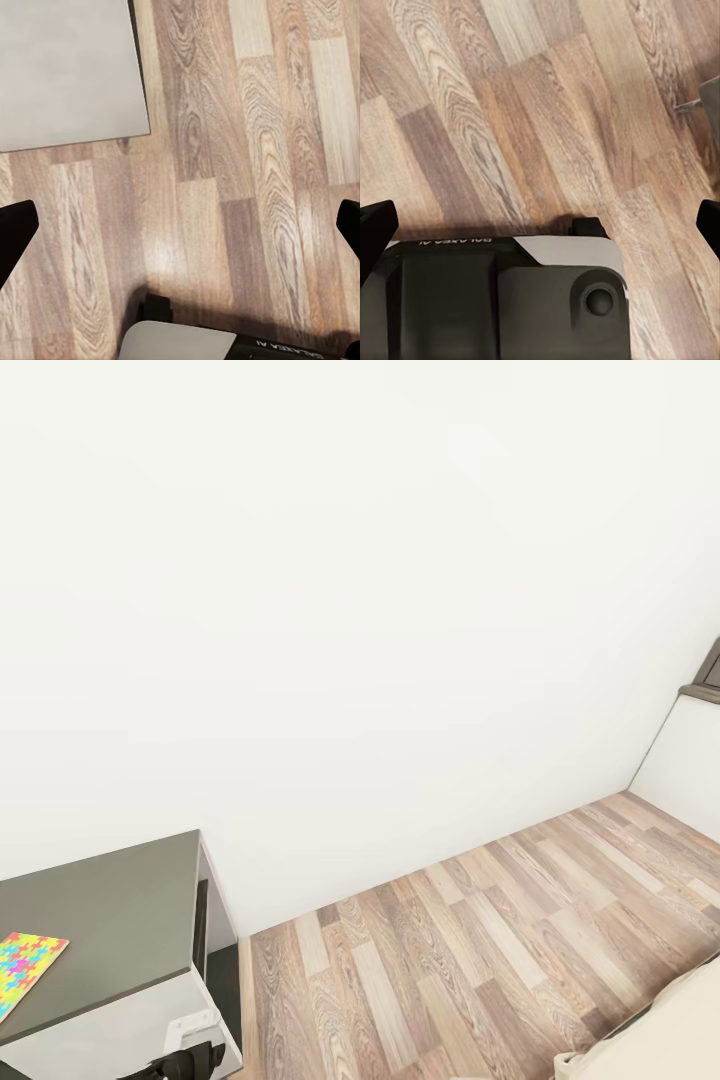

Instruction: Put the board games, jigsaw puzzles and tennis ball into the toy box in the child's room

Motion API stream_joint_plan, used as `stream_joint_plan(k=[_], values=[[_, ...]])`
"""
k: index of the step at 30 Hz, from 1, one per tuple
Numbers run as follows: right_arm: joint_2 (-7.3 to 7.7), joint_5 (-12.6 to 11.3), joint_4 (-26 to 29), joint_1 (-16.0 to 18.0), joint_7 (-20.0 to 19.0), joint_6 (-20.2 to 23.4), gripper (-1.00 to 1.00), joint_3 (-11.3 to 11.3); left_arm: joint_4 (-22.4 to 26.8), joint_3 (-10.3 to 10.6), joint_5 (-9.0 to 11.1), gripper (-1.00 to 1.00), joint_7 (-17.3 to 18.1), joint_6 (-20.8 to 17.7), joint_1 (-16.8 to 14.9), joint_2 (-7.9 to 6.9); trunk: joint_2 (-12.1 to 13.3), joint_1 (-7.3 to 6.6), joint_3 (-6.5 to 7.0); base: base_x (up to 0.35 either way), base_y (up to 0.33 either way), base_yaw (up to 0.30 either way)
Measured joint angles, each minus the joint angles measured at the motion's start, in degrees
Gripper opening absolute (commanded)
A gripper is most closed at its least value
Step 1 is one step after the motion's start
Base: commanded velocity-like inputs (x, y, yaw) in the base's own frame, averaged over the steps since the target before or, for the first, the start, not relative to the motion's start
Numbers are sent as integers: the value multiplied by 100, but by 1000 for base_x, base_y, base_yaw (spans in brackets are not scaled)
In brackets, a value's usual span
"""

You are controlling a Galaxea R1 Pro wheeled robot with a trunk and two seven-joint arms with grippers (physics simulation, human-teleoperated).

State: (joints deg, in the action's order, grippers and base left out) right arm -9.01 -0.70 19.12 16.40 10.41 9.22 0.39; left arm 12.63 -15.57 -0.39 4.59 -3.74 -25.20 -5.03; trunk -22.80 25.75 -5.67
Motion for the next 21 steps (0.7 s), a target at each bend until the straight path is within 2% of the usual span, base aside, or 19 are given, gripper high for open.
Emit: stream_joint_plan(k=[14, 21], values=[[-1, -8, 0, 2, -24, 7, 100, -16, 0, -2, -6, 100, -1, 2, 13, 0, 0, -1, 0, 188, 34, -4], [6, -39, 2, 1, -30, 11, 100, -23, -2, 0, -7, 100, -2, 8, 15, 1, 0, 0, 15, 45, 3, -187]])
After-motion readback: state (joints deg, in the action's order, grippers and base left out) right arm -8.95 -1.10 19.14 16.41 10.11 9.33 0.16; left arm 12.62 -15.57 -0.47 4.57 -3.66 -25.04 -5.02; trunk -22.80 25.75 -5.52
